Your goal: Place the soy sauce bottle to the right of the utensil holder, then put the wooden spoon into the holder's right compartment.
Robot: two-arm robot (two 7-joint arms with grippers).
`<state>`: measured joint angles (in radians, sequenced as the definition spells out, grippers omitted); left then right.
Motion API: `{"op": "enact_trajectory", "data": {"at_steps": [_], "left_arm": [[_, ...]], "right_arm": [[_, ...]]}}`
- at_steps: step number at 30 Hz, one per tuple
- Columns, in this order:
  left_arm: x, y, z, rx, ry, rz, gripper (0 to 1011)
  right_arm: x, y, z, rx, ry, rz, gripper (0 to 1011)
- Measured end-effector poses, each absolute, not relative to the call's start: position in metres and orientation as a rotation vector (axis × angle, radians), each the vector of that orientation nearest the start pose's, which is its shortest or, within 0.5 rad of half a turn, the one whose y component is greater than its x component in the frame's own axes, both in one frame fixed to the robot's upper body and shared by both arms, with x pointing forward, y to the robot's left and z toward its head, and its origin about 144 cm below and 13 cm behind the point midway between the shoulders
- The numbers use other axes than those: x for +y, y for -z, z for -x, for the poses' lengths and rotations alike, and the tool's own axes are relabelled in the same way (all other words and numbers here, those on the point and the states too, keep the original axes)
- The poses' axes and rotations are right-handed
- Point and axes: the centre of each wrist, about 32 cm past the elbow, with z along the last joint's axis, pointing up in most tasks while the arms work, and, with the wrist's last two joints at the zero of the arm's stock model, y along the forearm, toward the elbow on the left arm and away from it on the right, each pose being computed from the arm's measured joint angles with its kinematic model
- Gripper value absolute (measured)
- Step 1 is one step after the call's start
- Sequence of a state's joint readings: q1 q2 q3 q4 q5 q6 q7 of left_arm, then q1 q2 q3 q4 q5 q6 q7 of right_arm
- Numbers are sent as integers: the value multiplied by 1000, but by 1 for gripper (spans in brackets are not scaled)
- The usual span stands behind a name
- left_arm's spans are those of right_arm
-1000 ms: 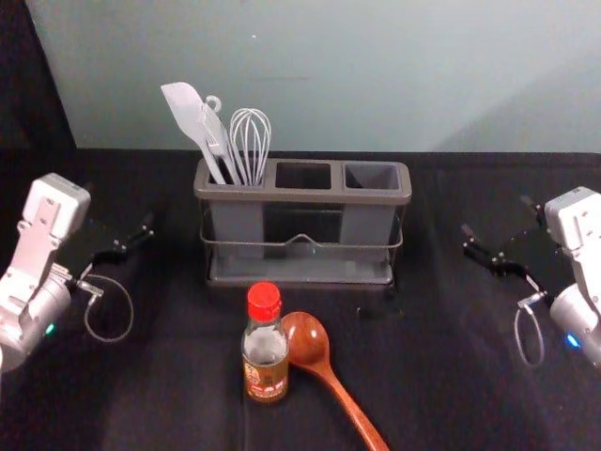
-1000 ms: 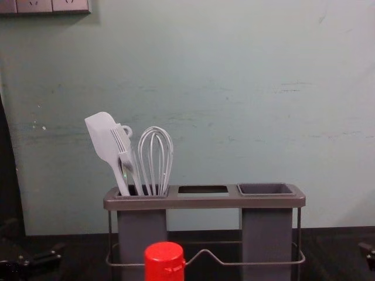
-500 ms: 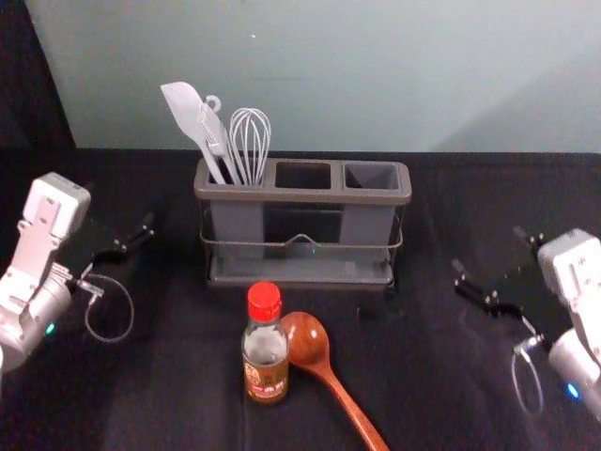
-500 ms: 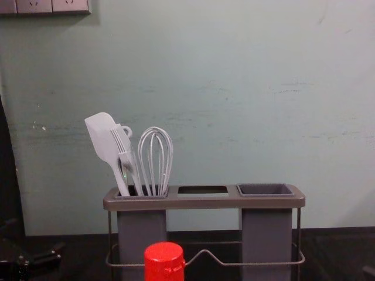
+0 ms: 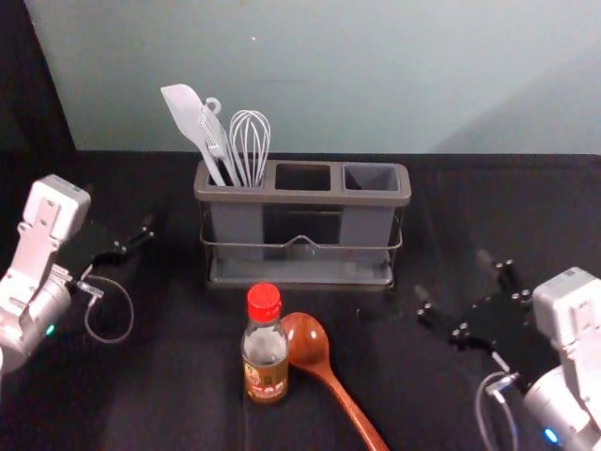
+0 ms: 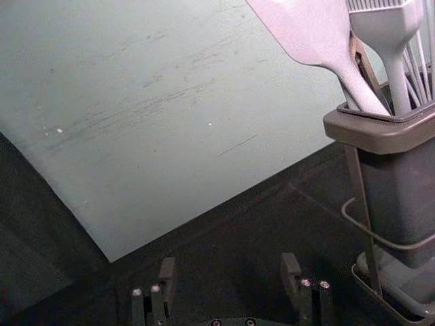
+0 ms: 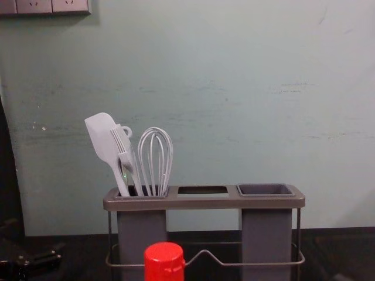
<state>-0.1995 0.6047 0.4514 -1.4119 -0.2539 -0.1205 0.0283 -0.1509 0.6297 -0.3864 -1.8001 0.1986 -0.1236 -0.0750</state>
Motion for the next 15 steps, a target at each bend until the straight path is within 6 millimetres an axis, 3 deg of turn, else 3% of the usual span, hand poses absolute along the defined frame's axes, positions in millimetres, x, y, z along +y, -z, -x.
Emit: {"op": "enact_trajectory", "data": {"at_steps": [15], "left_arm": [[310,-1140,-489,-285,-1248,-304,1000]], "right_arm": [[-219,-1151,-364,-194,949,114,1004]]}}
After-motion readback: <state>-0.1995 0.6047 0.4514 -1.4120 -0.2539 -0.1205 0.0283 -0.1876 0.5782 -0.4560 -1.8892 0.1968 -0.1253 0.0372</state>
